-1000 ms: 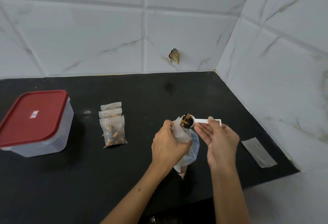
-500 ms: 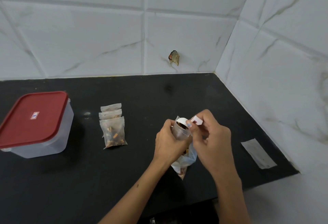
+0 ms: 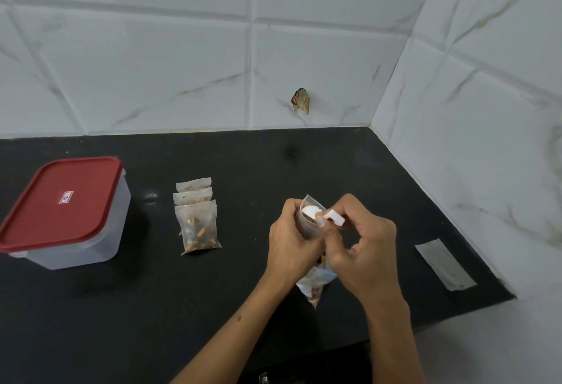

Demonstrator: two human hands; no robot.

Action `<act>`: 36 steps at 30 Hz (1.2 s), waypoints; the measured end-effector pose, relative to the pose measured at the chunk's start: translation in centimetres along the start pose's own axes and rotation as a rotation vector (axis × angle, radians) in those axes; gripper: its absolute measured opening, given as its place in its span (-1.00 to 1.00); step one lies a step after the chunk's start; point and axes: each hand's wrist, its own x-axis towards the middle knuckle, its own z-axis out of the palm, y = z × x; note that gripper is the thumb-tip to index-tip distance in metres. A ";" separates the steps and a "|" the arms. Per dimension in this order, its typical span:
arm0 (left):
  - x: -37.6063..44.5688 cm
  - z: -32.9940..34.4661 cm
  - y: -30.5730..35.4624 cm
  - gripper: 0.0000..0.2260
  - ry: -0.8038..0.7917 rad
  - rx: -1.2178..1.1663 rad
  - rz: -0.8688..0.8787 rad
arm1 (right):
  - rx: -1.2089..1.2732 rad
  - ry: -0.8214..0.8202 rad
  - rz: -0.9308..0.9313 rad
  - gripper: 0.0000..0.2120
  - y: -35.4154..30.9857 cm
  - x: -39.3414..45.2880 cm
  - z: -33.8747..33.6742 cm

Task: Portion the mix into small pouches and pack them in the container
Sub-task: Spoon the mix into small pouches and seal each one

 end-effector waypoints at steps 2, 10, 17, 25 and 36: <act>0.0 0.0 0.0 -0.71 0.005 -0.004 0.023 | 0.007 0.012 -0.011 -0.80 0.0 0.0 -0.1; -0.1 -0.2 0.1 -0.61 -0.005 -0.023 0.025 | 0.103 0.060 0.022 -0.76 -0.1 0.2 0.1; 0.1 0.0 -0.3 -0.72 0.009 -0.013 0.059 | 0.246 0.069 0.194 -0.81 -0.1 0.4 -0.1; -0.1 0.2 -0.1 -0.66 0.041 -0.030 0.074 | 0.213 -0.005 0.201 -0.83 -0.2 0.4 0.0; 0.6 -0.7 -1.2 -0.74 0.068 0.002 0.040 | 0.912 0.525 0.995 -0.97 -0.2 1.9 -0.4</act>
